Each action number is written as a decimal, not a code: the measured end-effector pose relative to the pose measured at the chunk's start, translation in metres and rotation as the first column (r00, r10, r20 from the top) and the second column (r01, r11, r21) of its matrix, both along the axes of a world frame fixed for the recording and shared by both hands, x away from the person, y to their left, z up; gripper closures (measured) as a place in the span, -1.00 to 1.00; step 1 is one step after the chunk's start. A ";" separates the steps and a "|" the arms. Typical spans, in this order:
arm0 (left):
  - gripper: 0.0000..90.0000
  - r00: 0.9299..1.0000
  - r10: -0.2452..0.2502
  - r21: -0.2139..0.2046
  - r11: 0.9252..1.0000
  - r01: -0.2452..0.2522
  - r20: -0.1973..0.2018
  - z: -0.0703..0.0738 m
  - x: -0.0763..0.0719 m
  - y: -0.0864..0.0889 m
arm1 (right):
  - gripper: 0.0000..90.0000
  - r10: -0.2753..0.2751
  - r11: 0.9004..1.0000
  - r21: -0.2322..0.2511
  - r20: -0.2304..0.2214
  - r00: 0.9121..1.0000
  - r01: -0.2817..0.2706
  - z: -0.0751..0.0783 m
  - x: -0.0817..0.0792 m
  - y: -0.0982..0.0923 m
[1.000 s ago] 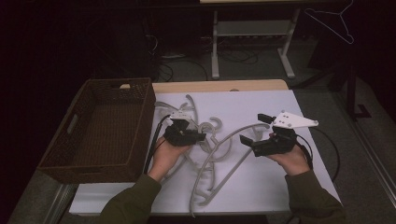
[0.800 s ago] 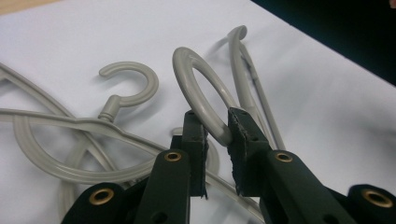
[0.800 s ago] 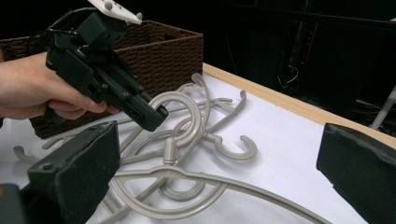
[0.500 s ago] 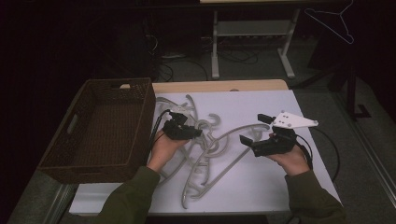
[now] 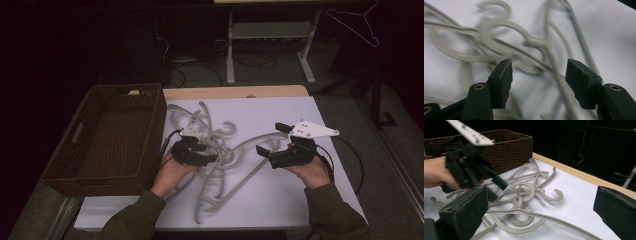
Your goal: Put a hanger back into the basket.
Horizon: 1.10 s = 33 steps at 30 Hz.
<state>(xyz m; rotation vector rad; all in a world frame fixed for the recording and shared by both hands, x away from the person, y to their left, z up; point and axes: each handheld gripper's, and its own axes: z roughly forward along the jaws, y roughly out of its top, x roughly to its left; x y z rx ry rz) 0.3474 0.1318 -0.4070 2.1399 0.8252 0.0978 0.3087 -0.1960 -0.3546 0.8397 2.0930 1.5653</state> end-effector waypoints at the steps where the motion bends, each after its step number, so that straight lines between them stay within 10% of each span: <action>1: -0.08 1.000 -0.013 0.006 1.000 0.013 -0.003 -0.002 -0.004 -0.002 | -1.00 0.002 1.000 -0.001 0.000 1.000 -0.002 0.000 0.000 0.000; 11: 0.20 0.997 -0.066 0.090 0.994 0.069 -0.039 -0.021 -0.015 -0.017 | -1.00 0.005 1.000 -0.004 0.002 1.000 -0.005 -0.001 0.000 0.002; 33: 0.79 0.998 -0.044 0.036 0.998 0.045 -0.050 -0.010 -0.011 -0.015 | -1.00 0.005 1.000 -0.005 -0.013 1.000 -0.005 -0.003 0.000 0.002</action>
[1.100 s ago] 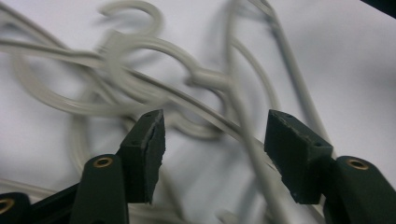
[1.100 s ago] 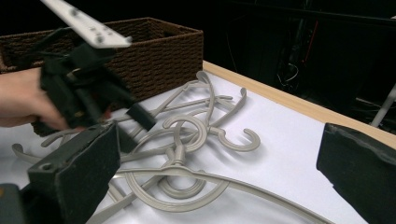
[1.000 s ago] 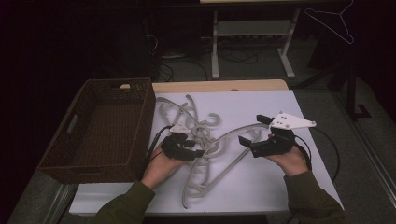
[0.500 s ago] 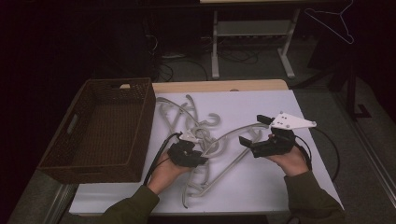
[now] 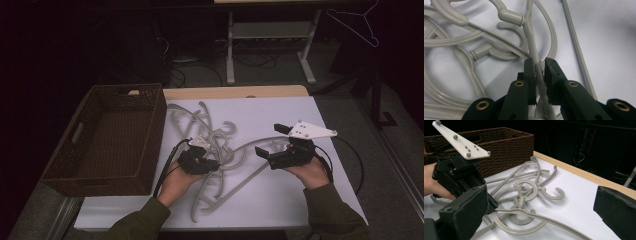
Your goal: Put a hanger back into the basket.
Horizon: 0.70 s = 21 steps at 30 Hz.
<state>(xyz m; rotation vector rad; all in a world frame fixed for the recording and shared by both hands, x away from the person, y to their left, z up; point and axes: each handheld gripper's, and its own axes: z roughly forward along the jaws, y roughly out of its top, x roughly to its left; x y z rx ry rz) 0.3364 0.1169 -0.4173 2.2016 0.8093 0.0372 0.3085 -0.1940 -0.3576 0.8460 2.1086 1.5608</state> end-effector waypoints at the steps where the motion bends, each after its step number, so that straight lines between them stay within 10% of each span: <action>1: 0.79 1.000 -0.001 -0.003 1.000 0.001 -0.003 0.001 0.000 0.000 | -1.00 0.002 1.000 -0.005 0.006 1.000 -0.002 0.000 0.001 0.000; 5: 1.00 1.000 -0.018 -0.059 0.998 0.019 0.010 0.016 0.001 0.007 | -1.00 0.001 1.000 -0.004 0.008 1.000 -0.001 -0.001 0.001 -0.001; 12: 1.00 1.000 -0.019 -0.022 1.000 0.019 0.025 0.025 0.002 0.012 | -1.00 -0.001 1.000 -0.004 0.002 1.000 0.001 -0.002 0.001 -0.001; 21: 0.42 0.999 -0.041 0.078 0.996 0.040 0.019 0.001 -0.004 0.000 | -1.00 0.001 1.000 -0.006 0.006 1.000 -0.001 -0.003 0.002 -0.001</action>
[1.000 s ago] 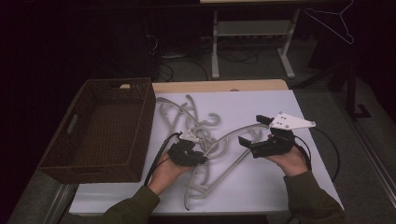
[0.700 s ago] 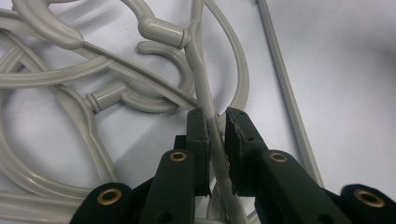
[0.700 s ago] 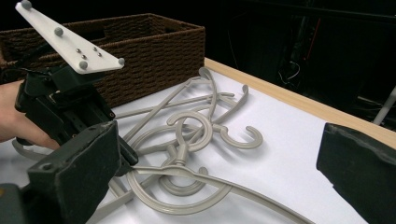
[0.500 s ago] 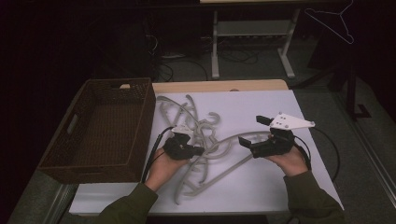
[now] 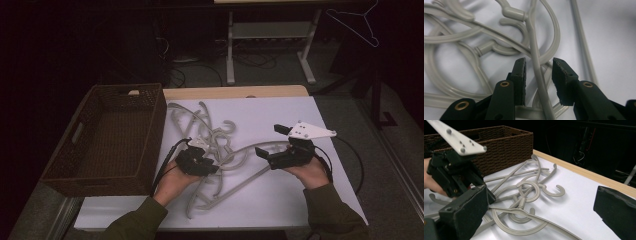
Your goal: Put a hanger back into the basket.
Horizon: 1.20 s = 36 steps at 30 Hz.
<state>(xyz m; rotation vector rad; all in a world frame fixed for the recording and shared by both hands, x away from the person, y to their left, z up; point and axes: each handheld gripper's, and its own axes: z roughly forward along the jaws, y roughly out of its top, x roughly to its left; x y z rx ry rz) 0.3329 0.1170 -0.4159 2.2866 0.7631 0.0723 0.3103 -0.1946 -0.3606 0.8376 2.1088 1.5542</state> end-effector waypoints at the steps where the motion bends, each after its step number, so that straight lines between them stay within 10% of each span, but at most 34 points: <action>1: 0.44 1.000 0.001 0.015 1.000 -0.001 0.008 -0.002 -0.001 -0.002 | -1.00 -0.002 1.000 0.001 -0.005 1.000 0.002 0.000 0.000 0.000; 9: 0.61 1.000 0.009 0.026 1.000 -0.009 0.001 -0.008 0.002 -0.009 | -1.00 0.004 1.000 -0.003 -0.005 1.000 -0.004 -0.001 0.000 0.001; 13: 0.56 0.996 0.039 0.117 0.992 -0.048 0.078 -0.011 0.002 -0.011 | -1.00 0.005 1.000 -0.005 -0.005 1.000 -0.005 -0.001 -0.001 0.002; 22: 0.78 0.999 0.039 0.084 0.996 -0.040 0.011 -0.015 0.007 -0.009 | -1.00 0.004 1.000 0.001 0.004 1.000 -0.004 -0.001 0.000 0.000; 31: 0.82 1.000 0.009 0.000 1.000 -0.009 0.029 0.011 0.012 0.001 | -1.00 -0.007 1.000 0.000 -0.011 1.000 0.007 -0.002 0.000 -0.002; 36: 0.82 0.999 0.008 0.049 0.999 -0.011 0.048 0.022 0.030 0.016 | -0.99 -0.030 0.999 -0.027 -0.027 0.999 0.029 -0.005 0.003 -0.006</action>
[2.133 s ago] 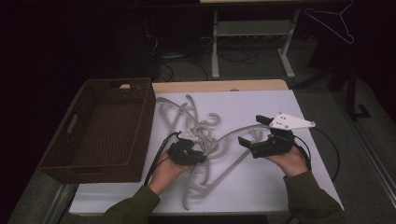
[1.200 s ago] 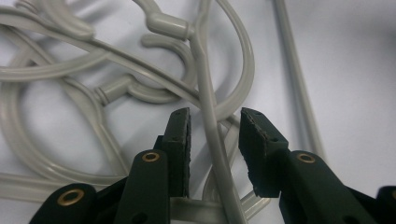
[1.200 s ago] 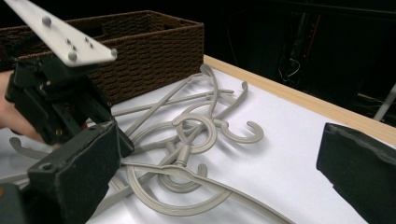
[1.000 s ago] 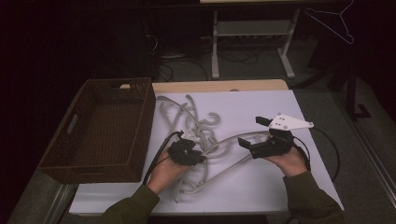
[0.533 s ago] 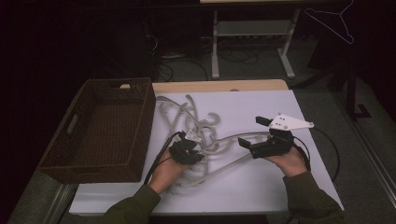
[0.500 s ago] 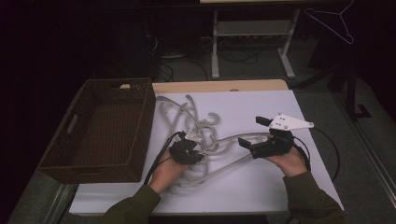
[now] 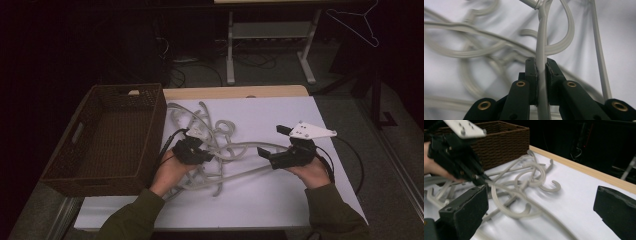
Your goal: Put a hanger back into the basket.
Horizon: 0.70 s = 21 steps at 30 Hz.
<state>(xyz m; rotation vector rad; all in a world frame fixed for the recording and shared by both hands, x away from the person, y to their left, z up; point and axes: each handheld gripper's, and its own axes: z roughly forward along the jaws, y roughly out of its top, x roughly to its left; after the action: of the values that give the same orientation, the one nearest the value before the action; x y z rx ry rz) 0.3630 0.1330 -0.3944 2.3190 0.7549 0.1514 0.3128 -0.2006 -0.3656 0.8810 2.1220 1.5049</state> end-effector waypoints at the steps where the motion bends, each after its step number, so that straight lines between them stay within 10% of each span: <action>1: 0.82 1.000 0.003 0.005 1.000 -0.003 -0.003 -0.001 0.005 0.003 | -0.97 0.000 1.000 -0.002 -0.006 1.000 0.000 0.000 0.000 -0.001; 13: 0.77 0.999 0.022 0.078 0.997 -0.018 -0.047 -0.027 0.033 0.007 | -0.55 -0.023 0.998 -0.067 -0.122 0.992 0.015 -0.017 0.031 -0.036; 21: 0.11 0.997 0.070 0.012 0.997 -0.070 0.020 -0.012 0.024 0.014 | -0.23 0.030 0.989 -0.134 -0.219 0.975 -0.061 -0.041 0.075 -0.028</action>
<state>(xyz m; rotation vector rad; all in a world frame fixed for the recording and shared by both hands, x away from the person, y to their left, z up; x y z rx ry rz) 0.3869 0.1469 -0.4066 2.3007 0.8282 0.2102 0.3875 -0.2287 -0.4063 0.9896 2.3853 1.3133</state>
